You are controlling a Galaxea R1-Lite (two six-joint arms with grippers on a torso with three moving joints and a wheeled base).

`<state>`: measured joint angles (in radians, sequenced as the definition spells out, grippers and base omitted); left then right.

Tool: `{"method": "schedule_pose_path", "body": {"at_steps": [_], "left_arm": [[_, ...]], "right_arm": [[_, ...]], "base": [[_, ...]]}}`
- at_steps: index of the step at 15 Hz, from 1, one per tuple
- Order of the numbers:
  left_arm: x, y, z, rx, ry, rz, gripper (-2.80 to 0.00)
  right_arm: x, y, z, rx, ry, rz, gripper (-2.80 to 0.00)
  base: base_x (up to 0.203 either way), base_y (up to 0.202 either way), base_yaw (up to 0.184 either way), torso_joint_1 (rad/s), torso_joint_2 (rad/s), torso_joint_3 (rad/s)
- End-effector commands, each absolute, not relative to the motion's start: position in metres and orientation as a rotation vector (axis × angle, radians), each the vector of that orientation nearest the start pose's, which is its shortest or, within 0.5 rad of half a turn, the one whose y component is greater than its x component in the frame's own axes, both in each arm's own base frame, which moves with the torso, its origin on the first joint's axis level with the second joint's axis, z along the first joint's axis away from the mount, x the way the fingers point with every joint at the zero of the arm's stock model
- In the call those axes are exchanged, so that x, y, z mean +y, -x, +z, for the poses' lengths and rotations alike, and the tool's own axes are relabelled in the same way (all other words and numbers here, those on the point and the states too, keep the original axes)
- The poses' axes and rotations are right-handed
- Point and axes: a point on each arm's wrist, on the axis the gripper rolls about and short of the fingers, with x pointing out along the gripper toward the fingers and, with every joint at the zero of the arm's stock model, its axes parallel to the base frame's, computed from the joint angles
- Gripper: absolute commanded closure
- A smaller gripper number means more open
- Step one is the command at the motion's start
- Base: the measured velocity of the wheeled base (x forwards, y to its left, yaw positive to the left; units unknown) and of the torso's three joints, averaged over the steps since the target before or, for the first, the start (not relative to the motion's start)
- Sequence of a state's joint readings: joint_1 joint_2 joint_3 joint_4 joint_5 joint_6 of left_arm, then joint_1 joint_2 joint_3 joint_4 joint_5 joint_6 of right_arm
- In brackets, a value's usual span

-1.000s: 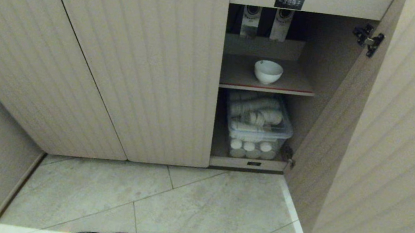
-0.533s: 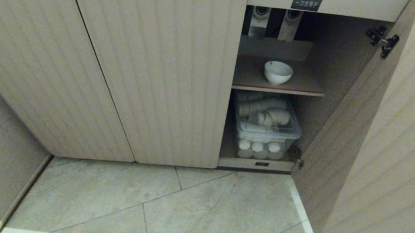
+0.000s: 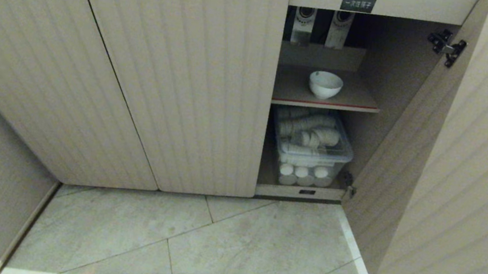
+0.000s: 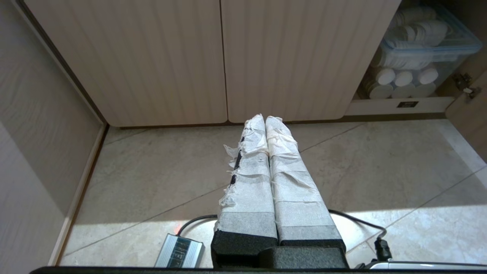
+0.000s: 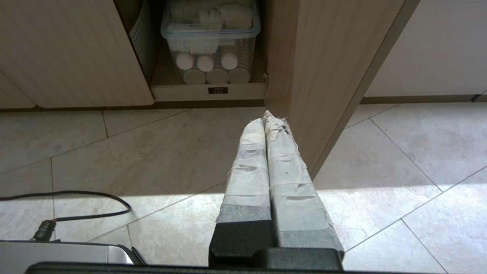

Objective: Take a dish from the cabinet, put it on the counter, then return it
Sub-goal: Take the bowl from the cabinet

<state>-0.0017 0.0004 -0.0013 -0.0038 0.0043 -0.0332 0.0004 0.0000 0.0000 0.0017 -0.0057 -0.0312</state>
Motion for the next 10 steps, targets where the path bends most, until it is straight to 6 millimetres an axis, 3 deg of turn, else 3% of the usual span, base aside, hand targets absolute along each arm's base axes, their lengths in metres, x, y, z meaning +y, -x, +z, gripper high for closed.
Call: {"method": "schedule_pose_path", "body": {"at_steps": [1,10], "left_arm": [[0.0001,0.0229,0.0764,-0.006,0.034,0.003,0.0],[0.0002,0.0229,0.0764,-0.006,0.032,0.004,0.0]], "right_arm": [[-0.0002,0.0228,0.0753,0.002,0.032,-0.005,0.0],[-0.0002,0.0228,0.0753,0.002,0.034,-0.005,0.0]], "base": [[0.0,0.0,0.0,0.0,0.0,0.0],[0.0,0.0,0.0,0.0,0.0,0.0]]}}
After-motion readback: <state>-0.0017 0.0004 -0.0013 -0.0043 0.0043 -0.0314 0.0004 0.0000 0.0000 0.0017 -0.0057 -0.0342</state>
